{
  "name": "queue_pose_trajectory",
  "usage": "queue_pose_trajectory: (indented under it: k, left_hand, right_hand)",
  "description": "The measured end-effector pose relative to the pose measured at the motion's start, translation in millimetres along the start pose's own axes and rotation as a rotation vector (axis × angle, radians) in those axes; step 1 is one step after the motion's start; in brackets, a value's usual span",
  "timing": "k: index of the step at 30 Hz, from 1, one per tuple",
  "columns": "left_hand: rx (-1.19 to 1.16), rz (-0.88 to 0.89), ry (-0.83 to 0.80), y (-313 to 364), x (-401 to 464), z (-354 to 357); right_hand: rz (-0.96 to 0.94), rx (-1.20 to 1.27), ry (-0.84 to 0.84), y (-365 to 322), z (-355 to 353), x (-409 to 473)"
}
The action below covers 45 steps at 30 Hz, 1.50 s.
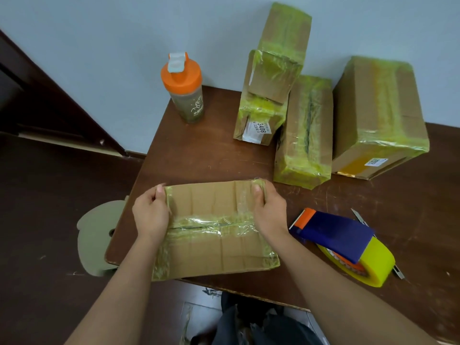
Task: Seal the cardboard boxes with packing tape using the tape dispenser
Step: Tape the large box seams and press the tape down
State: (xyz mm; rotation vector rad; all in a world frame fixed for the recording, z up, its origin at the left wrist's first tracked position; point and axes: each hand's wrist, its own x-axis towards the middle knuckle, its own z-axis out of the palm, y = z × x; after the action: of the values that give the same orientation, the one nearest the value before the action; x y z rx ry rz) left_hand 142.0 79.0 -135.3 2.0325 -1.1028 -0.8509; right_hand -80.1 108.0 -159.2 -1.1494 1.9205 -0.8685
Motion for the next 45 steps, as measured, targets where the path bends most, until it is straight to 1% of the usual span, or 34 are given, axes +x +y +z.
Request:
queue_pose_trajectory:
  k: [2,4,6,8,10,11,13,15,18,21,23,25,27,29,32,34,36,38,40,42,45]
  left_hand:
    - [-0.061,-0.041,-0.031,-1.0,2.5,0.0]
    - [-0.006,-0.038,-0.068,-0.7,3.0,1.6]
    - [0.055,-0.007,-0.054,-2.7,3.4,4.6]
    - [0.066,0.022,-0.038,-5.0,5.3,6.7]
    - [0.073,0.039,-0.028,-6.7,6.0,6.8]
    - [0.051,0.042,-0.026,-6.7,5.0,6.4]
    - [0.047,0.032,-0.039,-5.3,3.2,3.3]
    - [0.131,-0.003,-0.095,-3.2,3.8,-1.3]
    - [0.211,-0.068,-0.153,0.4,-0.7,-9.1]
    - [0.249,-0.067,-0.179,-9.7,-21.8,-22.3]
    - [0.225,-0.038,-0.208,-23.7,-38.2,-23.8]
    - [0.198,0.027,-0.138,-36.1,-48.2,-20.6]
    - [0.191,0.066,-0.060,-39.4,-49.3,-16.3]
    - [0.168,0.086,-0.078,-40.7,-49.3,-18.8]
    - [0.090,0.046,-0.199,-40.5,-52.9,-36.4]
    - [0.062,-0.019,-0.232,-43.9,-60.3,-44.4]
    - [-0.039,-0.114,-0.265,-51.6,-71.2,-46.7]
    - [-0.142,-0.134,-0.293,-60.6,-84.6,-41.5]
    - [-0.166,-0.060,-0.261,-67.2,-95.3,-34.3]
    - [-0.171,-0.005,-0.210,-65.9,-99.5,-30.3]
    - [-0.162,0.031,-0.197,-63.7,-100.4,-27.2]
  right_hand:
    - [0.043,0.014,-0.025,-3.7,-3.8,4.9]
    - [0.060,0.002,-0.013,-6.5,-4.1,12.7]
    - [0.020,-0.045,0.039,-6.5,-0.9,14.1]
    - [-0.017,-0.054,0.093,-3.4,3.6,13.9]
    - [-0.017,-0.061,0.086,-2.8,4.4,13.3]
    - [-0.004,-0.067,0.055,-5.1,1.9,13.7]
    - [0.063,-0.061,-0.073,-10.8,-8.2,12.0]
    - [0.165,-0.042,-0.200,-13.6,-21.9,-0.1]
    - [0.184,-0.017,-0.252,-1.2,-35.7,-32.6]
    - [0.147,0.002,-0.255,15.2,-27.5,-52.9]
    - [0.134,-0.036,-0.187,21.6,-17.3,-52.9]
    - [0.082,-0.123,-0.087,24.5,-8.8,-53.5]
    - [0.052,-0.174,-0.030,26.3,-4.1,-53.3]
    - [0.059,-0.193,-0.040,26.4,-6.2,-51.9]
    - [0.098,-0.109,-0.167,17.7,-19.9,-55.8]
    - [0.154,-0.045,-0.252,13.7,-31.2,-61.0]
    - [0.206,0.028,-0.289,14.9,-35.4,-69.5]
    - [0.226,0.113,-0.274,20.2,-31.7,-78.4]
    - [0.193,0.147,-0.229,28.3,-25.1,-84.3]
    - [0.133,0.123,-0.195,34.2,-18.7,-85.0]
    - [0.104,0.069,-0.159,37.1,-13.1,-82.1]
